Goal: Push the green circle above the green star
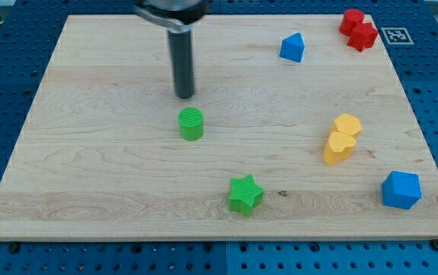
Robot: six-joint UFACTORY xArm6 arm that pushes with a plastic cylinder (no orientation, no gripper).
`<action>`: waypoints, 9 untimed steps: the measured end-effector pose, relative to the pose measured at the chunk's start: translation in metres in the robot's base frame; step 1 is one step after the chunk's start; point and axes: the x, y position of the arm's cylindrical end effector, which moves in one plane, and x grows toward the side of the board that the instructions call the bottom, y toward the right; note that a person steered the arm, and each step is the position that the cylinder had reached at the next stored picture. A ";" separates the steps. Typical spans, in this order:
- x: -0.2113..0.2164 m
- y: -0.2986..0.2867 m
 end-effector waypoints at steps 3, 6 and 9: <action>0.030 -0.014; 0.044 0.043; 0.050 0.011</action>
